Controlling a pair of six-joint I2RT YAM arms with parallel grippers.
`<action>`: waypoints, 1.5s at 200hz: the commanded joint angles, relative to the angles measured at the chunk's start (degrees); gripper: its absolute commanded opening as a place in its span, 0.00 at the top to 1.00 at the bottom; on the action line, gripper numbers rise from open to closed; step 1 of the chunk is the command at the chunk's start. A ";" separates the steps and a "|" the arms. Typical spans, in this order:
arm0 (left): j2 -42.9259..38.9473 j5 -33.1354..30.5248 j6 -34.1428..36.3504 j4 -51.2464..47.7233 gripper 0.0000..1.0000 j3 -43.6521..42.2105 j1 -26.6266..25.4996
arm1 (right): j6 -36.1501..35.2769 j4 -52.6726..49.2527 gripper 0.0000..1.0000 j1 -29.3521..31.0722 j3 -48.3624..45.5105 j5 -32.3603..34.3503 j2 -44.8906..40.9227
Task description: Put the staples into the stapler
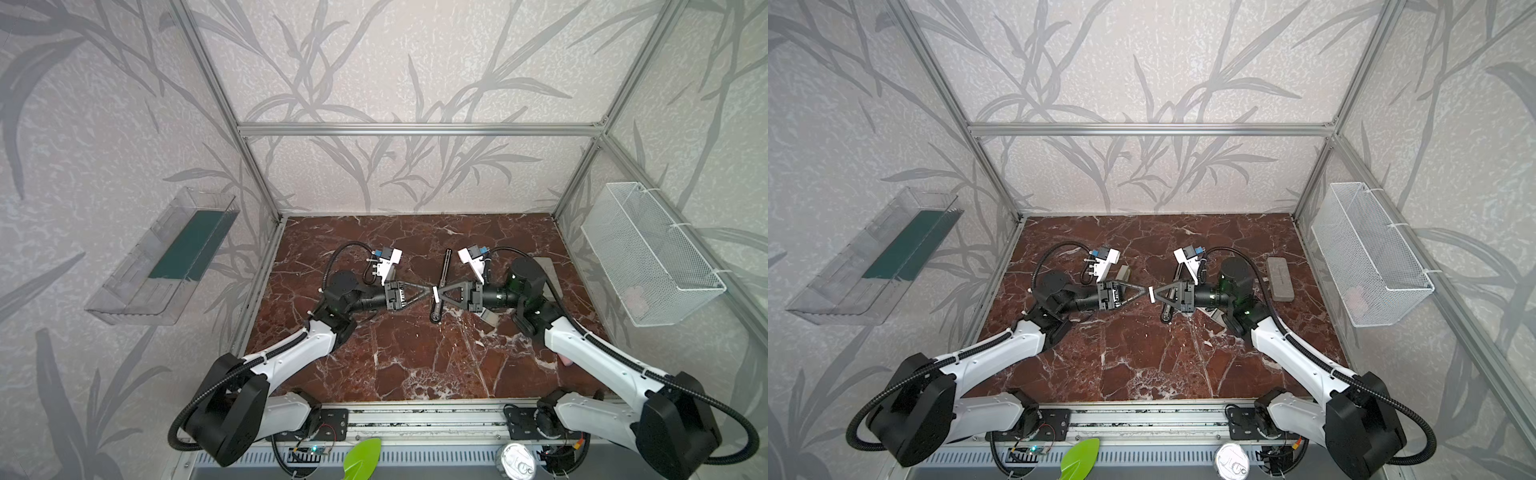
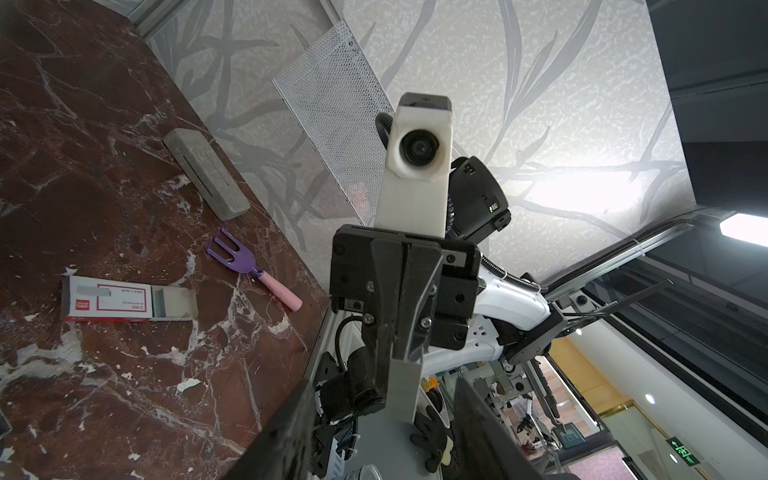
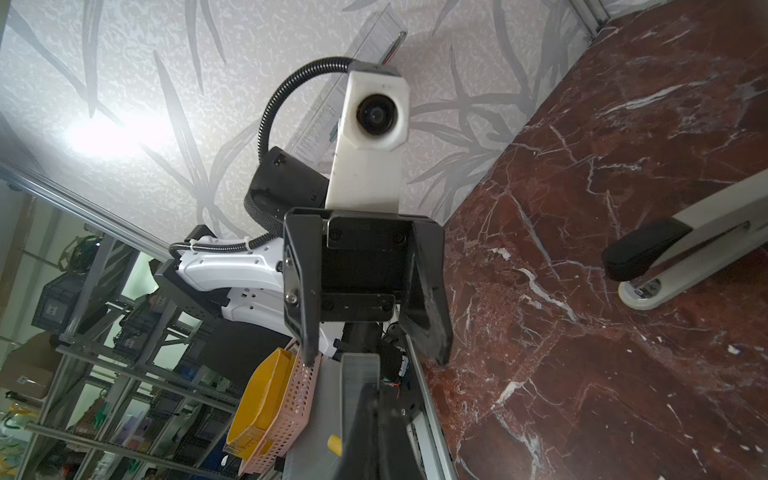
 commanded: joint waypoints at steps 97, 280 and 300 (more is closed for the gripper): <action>0.26 0.82 -1.60 4.21 0.62 3.02 -1.25 | 3.93 8.50 1.00 1.52 -1.52 -2.38 2.97; -0.53 1.18 -2.41 4.96 0.84 3.06 -1.25 | 5.95 11.41 1.00 1.53 -2.54 -2.14 4.51; -0.68 1.05 -2.06 4.22 0.85 3.08 -1.21 | 5.25 9.99 0.97 1.35 -2.44 -1.65 4.39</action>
